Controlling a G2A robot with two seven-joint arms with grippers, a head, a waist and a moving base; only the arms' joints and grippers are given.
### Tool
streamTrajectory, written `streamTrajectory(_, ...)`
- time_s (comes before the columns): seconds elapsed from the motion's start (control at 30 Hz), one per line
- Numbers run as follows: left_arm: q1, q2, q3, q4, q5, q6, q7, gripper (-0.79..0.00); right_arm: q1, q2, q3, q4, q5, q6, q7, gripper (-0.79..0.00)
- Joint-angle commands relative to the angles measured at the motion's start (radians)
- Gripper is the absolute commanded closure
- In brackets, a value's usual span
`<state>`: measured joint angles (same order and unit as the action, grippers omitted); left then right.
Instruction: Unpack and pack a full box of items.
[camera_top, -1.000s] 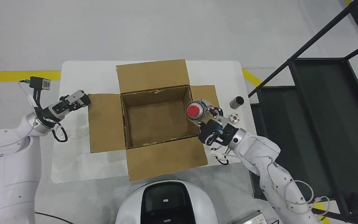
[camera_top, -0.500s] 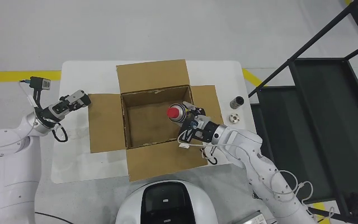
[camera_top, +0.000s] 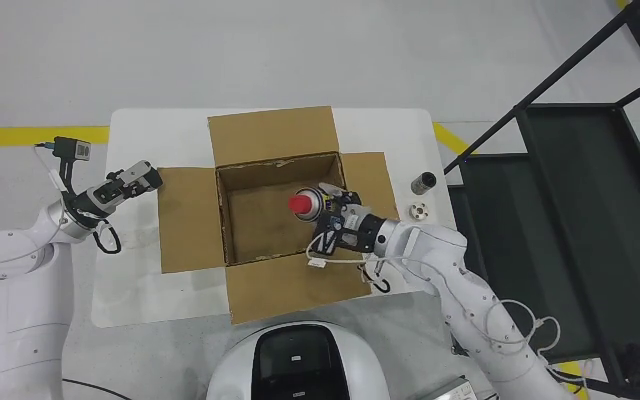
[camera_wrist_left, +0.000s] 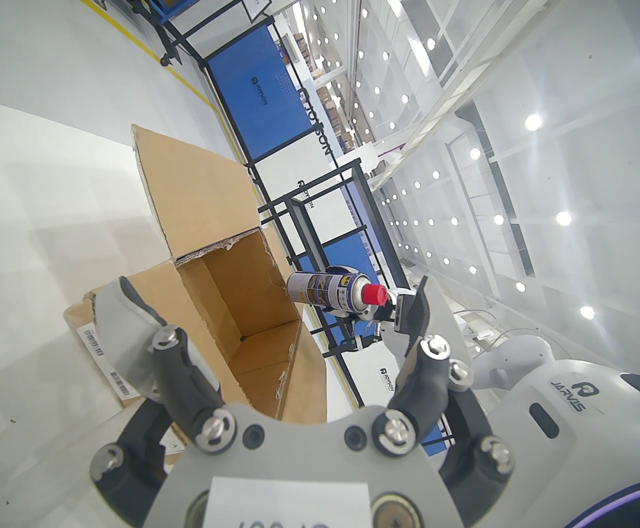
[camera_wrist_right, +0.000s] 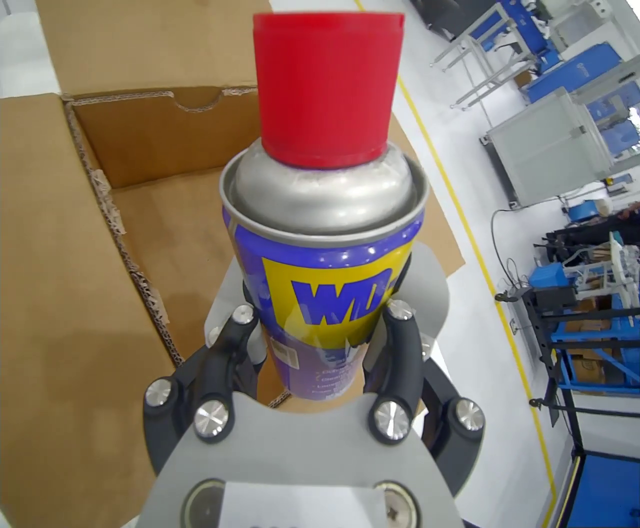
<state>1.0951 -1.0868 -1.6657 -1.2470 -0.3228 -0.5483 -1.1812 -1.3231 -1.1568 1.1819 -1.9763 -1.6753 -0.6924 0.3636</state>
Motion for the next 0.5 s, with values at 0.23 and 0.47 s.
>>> streamTrajectory(0.23, 0.000, 0.000, 0.000, 0.000, 0.000, 0.000, 0.000, -0.785, 0.354, -0.065, -0.266, 0.224, 0.353, -0.146, 0.517, 0.000)
streamTrajectory(0.47, 0.000, 0.000, 0.000, 0.000, 0.000, 0.000, 0.000, -0.785, 0.559, -0.128, -0.449, 0.472, 0.541, -0.087, 0.677, 0.000)
